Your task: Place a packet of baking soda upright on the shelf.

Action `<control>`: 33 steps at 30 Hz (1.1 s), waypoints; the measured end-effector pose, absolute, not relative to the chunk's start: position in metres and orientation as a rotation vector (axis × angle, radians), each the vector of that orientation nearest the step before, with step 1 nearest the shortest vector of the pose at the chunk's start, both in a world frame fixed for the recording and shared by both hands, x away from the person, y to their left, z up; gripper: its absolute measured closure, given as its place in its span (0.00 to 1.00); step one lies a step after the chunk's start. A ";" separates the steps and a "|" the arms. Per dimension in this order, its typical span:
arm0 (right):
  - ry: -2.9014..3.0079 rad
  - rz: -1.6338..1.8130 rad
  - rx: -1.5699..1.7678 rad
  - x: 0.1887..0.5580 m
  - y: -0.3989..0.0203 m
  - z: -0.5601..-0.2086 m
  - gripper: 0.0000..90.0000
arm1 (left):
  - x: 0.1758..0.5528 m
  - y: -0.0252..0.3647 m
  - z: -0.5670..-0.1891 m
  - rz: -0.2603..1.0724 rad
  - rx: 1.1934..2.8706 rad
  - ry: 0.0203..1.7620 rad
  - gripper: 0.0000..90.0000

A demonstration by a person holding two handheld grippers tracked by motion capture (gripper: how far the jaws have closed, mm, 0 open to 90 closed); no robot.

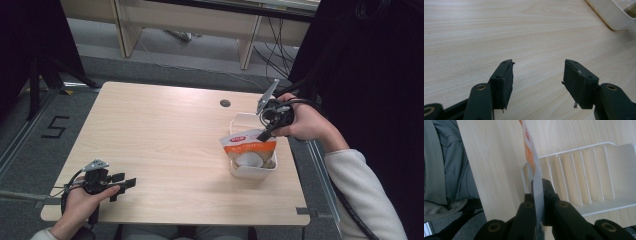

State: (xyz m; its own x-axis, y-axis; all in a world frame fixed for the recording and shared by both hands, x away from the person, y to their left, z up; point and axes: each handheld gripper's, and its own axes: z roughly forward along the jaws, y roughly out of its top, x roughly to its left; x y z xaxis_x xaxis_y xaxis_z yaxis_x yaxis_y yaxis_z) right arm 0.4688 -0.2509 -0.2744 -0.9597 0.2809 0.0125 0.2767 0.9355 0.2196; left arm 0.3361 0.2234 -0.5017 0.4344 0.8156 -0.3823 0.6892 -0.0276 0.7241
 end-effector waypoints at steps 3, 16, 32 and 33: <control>3.069 0.339 0.454 0.469 -0.251 -0.277 1.00 | 0.336 0.224 -0.502 0.169 1.760 1.297 0.45; 3.074 0.292 0.498 0.469 -0.253 -0.285 1.00 | 0.336 0.224 -0.502 0.168 1.759 1.300 0.45; 3.088 0.273 0.480 0.470 -0.258 -0.298 1.00 | 0.336 0.224 -0.502 0.171 1.760 1.302 0.45; 3.099 0.279 0.496 0.470 -0.258 -0.299 1.00 | 0.336 0.224 -0.502 0.169 1.760 1.301 0.45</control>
State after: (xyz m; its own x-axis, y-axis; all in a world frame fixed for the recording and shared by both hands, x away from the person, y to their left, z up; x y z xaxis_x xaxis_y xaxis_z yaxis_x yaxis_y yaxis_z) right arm 0.4698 -0.2581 -0.2995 -0.9504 0.3089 0.0368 0.3105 0.9348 0.1725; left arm 0.3363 0.2236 -0.5019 0.4338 0.8157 -0.3828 0.6906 -0.0281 0.7227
